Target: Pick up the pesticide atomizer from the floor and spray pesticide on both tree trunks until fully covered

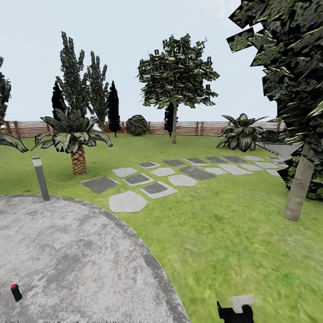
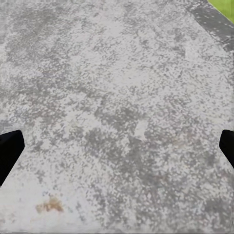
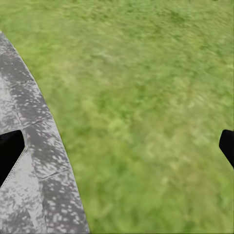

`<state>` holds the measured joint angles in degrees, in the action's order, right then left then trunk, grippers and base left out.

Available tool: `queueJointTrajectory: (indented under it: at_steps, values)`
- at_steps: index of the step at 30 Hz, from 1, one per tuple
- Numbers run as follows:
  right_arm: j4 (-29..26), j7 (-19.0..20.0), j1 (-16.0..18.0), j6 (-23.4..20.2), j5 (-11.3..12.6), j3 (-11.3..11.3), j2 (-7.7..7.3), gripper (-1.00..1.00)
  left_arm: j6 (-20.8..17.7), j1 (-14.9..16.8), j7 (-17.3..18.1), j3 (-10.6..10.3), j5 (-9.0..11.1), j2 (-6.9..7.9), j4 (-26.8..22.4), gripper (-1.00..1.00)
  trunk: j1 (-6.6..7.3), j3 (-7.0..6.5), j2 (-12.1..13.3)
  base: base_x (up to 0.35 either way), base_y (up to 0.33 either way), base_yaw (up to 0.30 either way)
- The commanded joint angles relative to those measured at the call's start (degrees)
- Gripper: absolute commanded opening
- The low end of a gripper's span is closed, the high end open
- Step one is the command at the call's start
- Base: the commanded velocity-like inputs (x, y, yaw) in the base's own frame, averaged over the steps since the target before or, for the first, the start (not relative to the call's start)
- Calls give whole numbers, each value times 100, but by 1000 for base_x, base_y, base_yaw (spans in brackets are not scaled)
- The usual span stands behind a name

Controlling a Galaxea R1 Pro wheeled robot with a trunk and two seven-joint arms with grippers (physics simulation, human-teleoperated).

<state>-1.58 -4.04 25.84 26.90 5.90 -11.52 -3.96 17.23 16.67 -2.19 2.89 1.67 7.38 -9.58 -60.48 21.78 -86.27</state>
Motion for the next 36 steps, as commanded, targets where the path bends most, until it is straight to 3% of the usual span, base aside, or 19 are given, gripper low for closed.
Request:
queueJointTrajectory:
  at_steps: [1,22,36]
  values:
    - [0,0,0,0,-1,-1,0,100,0,1,0,1,0,0,0,100,-23,19,-42,0,0,271]
    - [-9,1,0,-2,-1,0,-3,100,0,0,0,1,0,0,0,100,-484,396,-884,0,0,46]
    - [-9,0,0,-4,-1,0,-4,100,0,0,0,1,0,0,0,100,-792,647,-1445,0,0,252]
